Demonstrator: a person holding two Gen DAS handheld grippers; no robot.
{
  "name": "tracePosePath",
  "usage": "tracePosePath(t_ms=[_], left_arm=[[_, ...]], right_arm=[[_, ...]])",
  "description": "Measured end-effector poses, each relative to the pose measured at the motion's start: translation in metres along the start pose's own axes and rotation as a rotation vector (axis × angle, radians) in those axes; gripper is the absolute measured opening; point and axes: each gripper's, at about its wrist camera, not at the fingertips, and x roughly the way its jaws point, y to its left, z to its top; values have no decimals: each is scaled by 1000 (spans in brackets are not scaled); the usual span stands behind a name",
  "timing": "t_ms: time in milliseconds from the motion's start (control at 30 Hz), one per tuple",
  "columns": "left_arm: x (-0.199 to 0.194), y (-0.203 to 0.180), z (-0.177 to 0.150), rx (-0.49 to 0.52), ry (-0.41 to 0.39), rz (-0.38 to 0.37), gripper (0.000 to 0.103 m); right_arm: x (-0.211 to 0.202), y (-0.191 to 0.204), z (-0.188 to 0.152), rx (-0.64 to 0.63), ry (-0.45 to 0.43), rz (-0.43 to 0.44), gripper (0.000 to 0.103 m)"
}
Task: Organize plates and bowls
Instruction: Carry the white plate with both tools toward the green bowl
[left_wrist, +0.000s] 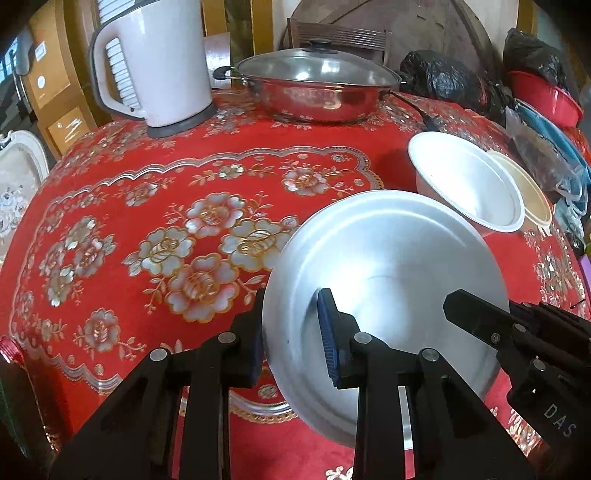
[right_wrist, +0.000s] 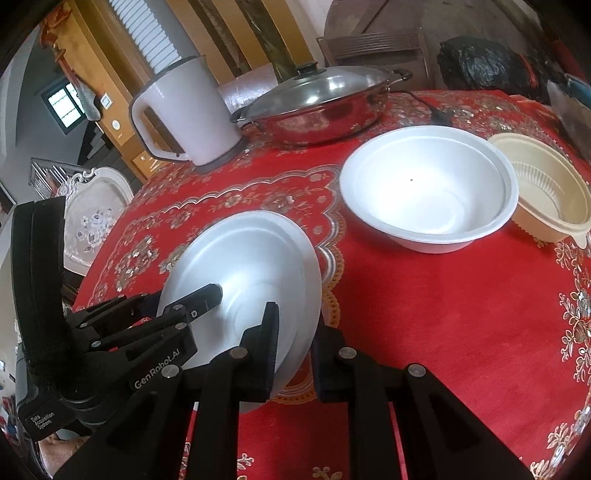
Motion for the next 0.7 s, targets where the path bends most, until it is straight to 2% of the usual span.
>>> tracePosePath(t_ms=[367,700], left_arm=[[-18,24,-7,-40,-12,22,26],[-44,64,-16,-97,-47,66,26]], right_arm=[[3,24,-2,-31,7,18,15],[10,67,1,-101,11,52,16]])
